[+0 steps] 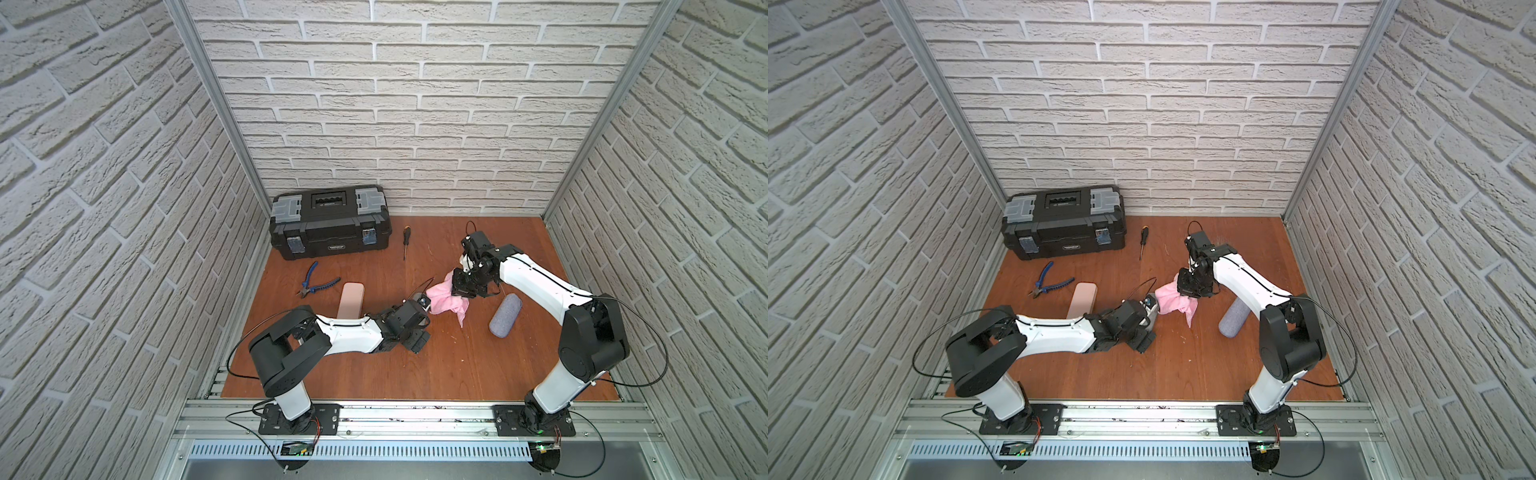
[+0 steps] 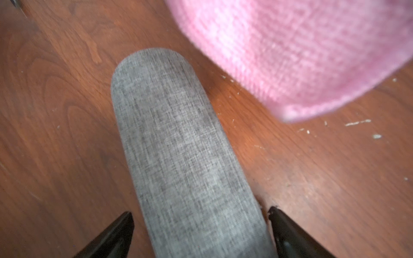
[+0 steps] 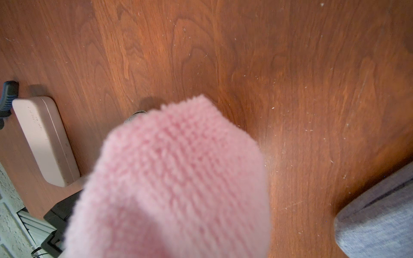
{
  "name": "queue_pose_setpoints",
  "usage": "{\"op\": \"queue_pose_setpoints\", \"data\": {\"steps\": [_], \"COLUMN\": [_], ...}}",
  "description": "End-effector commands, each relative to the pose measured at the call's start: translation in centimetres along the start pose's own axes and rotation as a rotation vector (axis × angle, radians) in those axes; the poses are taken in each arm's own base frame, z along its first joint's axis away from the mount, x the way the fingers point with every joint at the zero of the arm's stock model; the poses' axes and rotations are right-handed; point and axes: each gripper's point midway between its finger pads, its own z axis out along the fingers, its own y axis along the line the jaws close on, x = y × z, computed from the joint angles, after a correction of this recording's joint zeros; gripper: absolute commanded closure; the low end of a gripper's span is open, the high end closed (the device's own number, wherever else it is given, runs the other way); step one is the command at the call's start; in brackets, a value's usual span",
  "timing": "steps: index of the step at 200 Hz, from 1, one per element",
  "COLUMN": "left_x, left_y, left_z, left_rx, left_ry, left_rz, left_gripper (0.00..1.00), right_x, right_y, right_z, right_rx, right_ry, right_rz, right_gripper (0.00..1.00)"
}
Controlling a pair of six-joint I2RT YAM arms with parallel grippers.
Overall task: Wipe the eyeglass case
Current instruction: Adjust the eyeglass case at the center of the board.
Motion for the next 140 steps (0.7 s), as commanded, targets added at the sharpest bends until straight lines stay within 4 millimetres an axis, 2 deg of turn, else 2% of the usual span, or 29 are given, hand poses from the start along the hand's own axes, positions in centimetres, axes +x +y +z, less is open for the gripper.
{"op": "queue_pose_setpoints", "data": {"steps": [1, 22, 38, 60, 84, 95, 104, 120, 130, 140], "left_x": [0.5, 0.7, 0.6, 0.9, 1.3, 1.4, 1.5, 1.5, 1.5, 1.5], "left_y": [0.8, 0.5, -0.1, -0.3, -0.3, -0.3, -0.3, 0.1, 0.2, 0.3], "left_z": [0.2, -0.3, -0.9, -1.0, -0.9, -0.9, -0.9, -0.9, -0.9, -0.8], "left_rx": [0.014, 0.055, 0.095, 0.109, 0.11, 0.111, 0.109, 0.093, 0.087, 0.083], "left_ry": [-0.011, -0.046, -0.087, -0.099, -0.087, -0.089, -0.095, -0.114, -0.119, -0.108], "left_rz": [-0.037, -0.017, 0.006, 0.038, 0.051, 0.048, 0.044, 0.039, 0.042, 0.044], "left_gripper": [0.11, 0.2, 0.23, 0.23, 0.24, 0.24, 0.25, 0.29, 0.3, 0.28], "right_x": [0.3, 0.3, 0.7, 2.6, 5.0, 5.6, 5.4, 3.8, 2.3, 0.7], "right_y": [-0.2, -1.3, -0.8, 2.0, 6.1, 7.1, 6.7, 4.2, 2.1, 0.5], "right_z": [0.1, -0.4, -0.2, 1.5, 3.9, 5.2, 6.4, 7.6, 7.4, 6.3], "right_rx": [0.011, 0.081, 0.087, 0.047, -0.047, -0.075, -0.064, -0.013, 0.028, 0.07], "right_ry": [-0.003, -0.018, -0.008, 0.053, 0.113, 0.145, 0.164, 0.167, 0.15, 0.114], "right_rz": [-0.029, -0.06, -0.085, -0.127, -0.134, -0.118, -0.1, -0.05, -0.023, -0.016], "right_gripper": [0.98, 0.98, 0.98, 0.98, 0.98, 0.98, 0.98, 0.98, 0.98, 0.98]}}
